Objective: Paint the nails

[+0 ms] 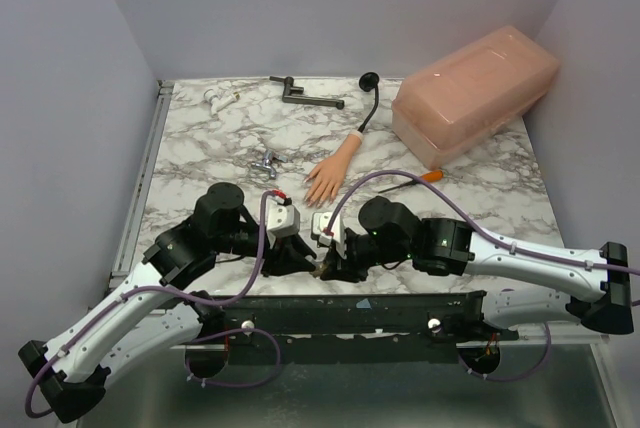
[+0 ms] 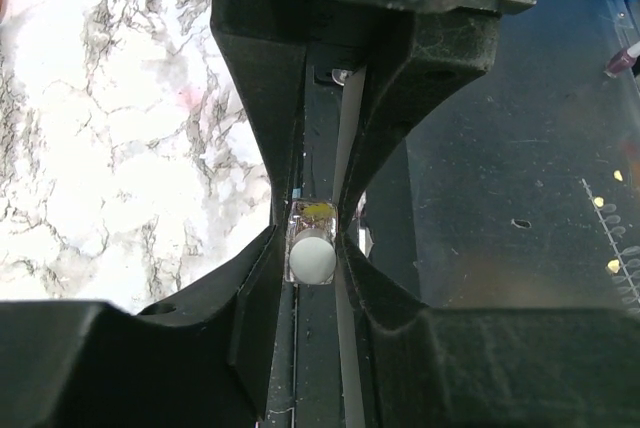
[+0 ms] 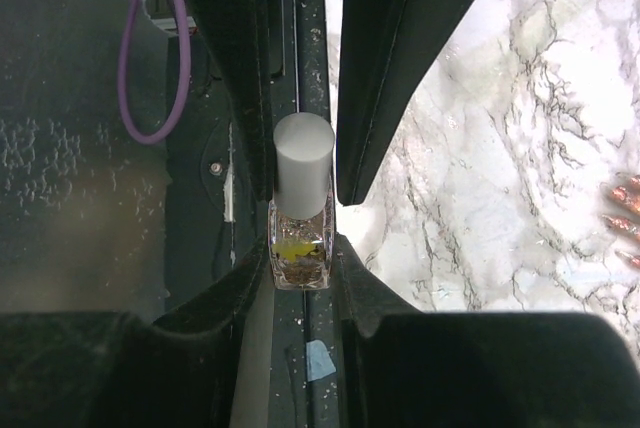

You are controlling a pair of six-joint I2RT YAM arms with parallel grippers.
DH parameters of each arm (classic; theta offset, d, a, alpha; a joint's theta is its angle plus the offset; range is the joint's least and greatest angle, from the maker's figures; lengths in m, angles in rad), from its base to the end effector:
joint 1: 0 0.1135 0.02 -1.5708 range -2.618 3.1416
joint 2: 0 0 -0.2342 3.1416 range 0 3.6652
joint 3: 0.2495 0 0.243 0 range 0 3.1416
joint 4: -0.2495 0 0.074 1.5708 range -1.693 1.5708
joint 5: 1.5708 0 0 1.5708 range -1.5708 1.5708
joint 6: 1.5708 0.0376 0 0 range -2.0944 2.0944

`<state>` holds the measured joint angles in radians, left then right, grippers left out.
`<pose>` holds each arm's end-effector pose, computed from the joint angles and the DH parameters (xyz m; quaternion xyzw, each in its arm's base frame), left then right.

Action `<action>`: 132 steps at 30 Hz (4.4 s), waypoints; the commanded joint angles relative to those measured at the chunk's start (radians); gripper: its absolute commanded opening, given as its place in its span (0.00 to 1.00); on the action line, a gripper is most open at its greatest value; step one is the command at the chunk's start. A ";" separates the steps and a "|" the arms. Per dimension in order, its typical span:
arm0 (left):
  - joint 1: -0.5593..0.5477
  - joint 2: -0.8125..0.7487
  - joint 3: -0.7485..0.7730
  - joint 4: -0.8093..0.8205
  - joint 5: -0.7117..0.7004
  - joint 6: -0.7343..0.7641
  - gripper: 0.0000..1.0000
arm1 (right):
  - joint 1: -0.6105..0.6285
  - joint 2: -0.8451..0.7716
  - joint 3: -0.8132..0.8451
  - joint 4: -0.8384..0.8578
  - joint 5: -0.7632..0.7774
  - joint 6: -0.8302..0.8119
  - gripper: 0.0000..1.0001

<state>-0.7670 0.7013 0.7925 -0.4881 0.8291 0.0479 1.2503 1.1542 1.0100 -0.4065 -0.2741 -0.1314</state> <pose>0.0972 -0.1322 0.3074 0.5068 0.6113 -0.4923 0.3565 0.0725 0.2507 0.2955 -0.6023 0.6238 0.3577 0.3466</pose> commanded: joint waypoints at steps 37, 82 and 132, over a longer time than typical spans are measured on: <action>-0.070 0.018 -0.031 0.057 -0.470 -0.408 0.00 | 0.005 -0.008 -0.360 0.670 0.438 -0.026 0.01; -0.081 0.006 -0.013 0.081 -0.642 -0.381 0.00 | -0.015 0.059 -0.498 0.867 0.457 -0.007 0.00; -0.028 0.077 0.011 0.164 -1.040 -0.554 0.00 | -0.030 -0.098 -0.656 1.081 0.789 0.085 0.01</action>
<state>-0.7994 0.8230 0.7624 -0.3260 -0.1131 -0.4217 1.2236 1.0542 0.3580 0.6205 0.4702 -0.0601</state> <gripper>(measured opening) 0.204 0.248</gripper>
